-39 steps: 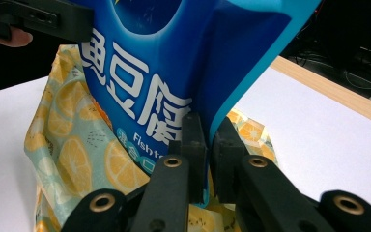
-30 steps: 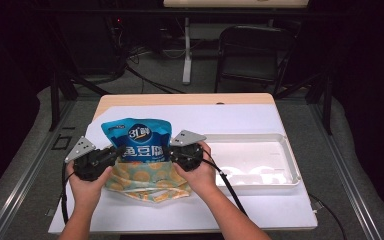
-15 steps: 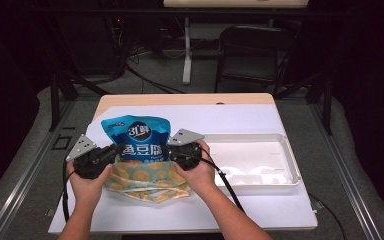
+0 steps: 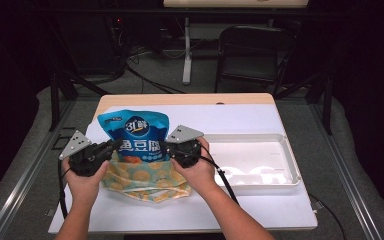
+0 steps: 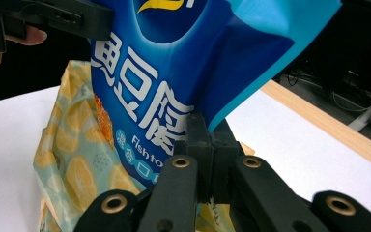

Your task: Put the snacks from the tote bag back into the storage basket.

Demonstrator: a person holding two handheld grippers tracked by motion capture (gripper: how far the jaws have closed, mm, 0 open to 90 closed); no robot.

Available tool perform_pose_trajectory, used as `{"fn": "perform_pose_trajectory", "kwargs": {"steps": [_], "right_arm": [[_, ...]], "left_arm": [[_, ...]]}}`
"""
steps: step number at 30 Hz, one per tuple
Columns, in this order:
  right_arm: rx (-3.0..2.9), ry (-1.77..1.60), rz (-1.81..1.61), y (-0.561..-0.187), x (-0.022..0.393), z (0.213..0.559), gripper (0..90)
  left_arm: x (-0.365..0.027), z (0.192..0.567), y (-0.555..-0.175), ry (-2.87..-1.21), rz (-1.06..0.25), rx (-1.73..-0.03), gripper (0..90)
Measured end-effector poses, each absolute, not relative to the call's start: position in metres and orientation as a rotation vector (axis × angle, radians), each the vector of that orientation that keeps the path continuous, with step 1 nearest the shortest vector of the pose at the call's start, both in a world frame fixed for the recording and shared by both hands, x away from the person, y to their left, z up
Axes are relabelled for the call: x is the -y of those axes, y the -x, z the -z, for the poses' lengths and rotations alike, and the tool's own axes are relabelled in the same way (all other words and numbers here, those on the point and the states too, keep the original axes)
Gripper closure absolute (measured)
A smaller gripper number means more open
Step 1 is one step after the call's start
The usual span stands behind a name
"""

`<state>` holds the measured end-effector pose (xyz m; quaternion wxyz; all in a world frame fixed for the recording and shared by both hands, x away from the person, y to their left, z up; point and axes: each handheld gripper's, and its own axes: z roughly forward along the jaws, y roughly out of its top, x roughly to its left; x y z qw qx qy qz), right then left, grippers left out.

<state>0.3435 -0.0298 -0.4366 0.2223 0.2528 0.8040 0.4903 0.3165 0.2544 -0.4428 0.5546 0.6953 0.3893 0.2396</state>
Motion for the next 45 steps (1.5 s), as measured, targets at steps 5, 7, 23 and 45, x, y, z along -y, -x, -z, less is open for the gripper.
{"fn": "perform_pose_trajectory", "kwargs": {"steps": [5, 7, 23, 45], "right_arm": [[-2.203, -0.691, -1.359, -0.342, 0.031, 0.429, 90.0], [-2.201, -0.691, -1.361, -0.342, 0.031, 0.426, 90.0], [-2.141, -0.681, -1.375, -0.341, 0.032, 0.398, 90.0], [-2.083, -0.603, -1.405, -0.322, 0.029, 0.362, 90.0]], "left_arm": [[-0.254, 0.436, -0.319, -1.633, -0.562, -0.904, 85.2], [-0.254, 0.433, -0.321, -1.625, -0.556, -0.9, 85.3], [-0.255, 0.411, -0.326, -1.586, -0.549, -0.868, 85.6], [-0.261, 0.383, -0.309, -1.52, -0.578, -0.799, 85.9]]}}
